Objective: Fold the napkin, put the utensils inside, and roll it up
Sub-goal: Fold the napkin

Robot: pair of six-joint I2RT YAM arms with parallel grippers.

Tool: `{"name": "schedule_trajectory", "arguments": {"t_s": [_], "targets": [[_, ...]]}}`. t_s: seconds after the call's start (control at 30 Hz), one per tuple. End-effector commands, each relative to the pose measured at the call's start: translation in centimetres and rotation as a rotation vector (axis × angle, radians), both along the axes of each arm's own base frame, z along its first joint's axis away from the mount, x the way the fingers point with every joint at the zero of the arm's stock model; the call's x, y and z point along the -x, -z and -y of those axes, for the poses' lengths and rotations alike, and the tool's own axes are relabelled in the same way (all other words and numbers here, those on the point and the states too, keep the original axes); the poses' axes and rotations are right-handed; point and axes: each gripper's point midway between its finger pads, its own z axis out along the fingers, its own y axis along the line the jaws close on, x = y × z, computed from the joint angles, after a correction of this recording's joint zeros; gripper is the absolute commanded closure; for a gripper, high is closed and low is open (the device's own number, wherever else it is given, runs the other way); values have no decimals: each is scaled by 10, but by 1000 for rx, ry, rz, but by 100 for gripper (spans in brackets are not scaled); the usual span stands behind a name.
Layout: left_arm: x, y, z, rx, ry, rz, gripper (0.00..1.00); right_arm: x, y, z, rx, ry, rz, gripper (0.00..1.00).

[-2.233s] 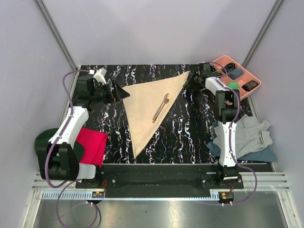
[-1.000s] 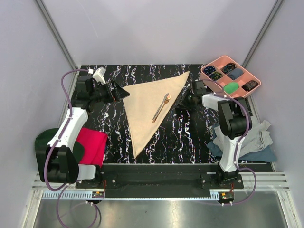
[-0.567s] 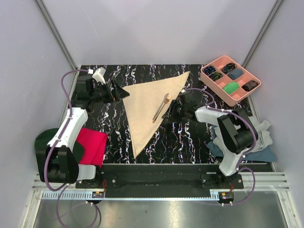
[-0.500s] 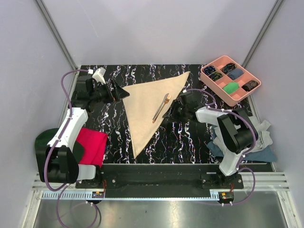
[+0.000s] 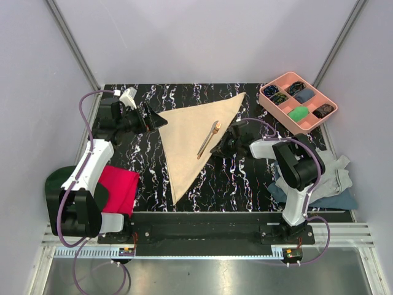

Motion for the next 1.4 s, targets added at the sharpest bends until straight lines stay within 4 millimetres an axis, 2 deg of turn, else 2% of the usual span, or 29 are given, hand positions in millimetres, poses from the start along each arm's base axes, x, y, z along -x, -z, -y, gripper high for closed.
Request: {"name": "schedule_trajectory", "arguments": {"t_s": [0.0, 0.2, 0.4, 0.57, 0.73, 0.87, 0.93, 1.03, 1.07, 1.1, 1.13, 1.2, 1.23, 1.27, 1.3, 1.33, 1.37], "targets": [[-2, -9, 1, 4, 1, 42, 2, -7, 8, 1, 25, 19, 19, 78], [-2, -12, 2, 5, 4, 53, 2, -10, 15, -1, 48, -7, 24, 100], [0, -16, 3, 13, 10, 67, 2, -5, 13, -18, 46, -94, 46, 100], [1, -20, 3, 15, 12, 77, 2, 17, 6, -31, 65, -126, 49, 100], [2, -23, 4, 23, 18, 83, 2, 44, 7, -42, 74, -151, 19, 100], [3, -24, 5, 29, 21, 87, 2, 64, 9, -61, 54, -198, -6, 100], [3, -24, 5, 30, 22, 85, 2, 75, 7, -77, 42, -238, -11, 100], [3, -24, 5, 29, 21, 87, 2, 79, -3, -89, 11, -246, -8, 100], [3, -24, 5, 29, 21, 86, 2, 77, -6, -88, 10, -235, -1, 100], [3, -23, 5, 27, 22, 85, 2, 73, -14, -89, 6, -230, 18, 85], [3, -21, 5, 28, 19, 80, 2, 71, -31, -87, 1, -228, 49, 76], [2, -20, 5, 28, 21, 77, 2, 64, -51, -80, 28, -215, 101, 64], [1, -20, 6, 32, 22, 73, 2, 52, -73, -69, 25, -177, 150, 61], [2, -19, 6, 33, 23, 69, 2, 44, -83, -61, 28, -153, 169, 58], [2, -19, 6, 35, 24, 66, 2, 41, -86, -47, 51, -136, 169, 54], [2, -19, 7, 37, 28, 66, 2, 23, -99, -23, 54, -70, 195, 54], [2, -18, 6, 37, 26, 64, 2, 16, -99, -8, 67, -41, 198, 53]]}}
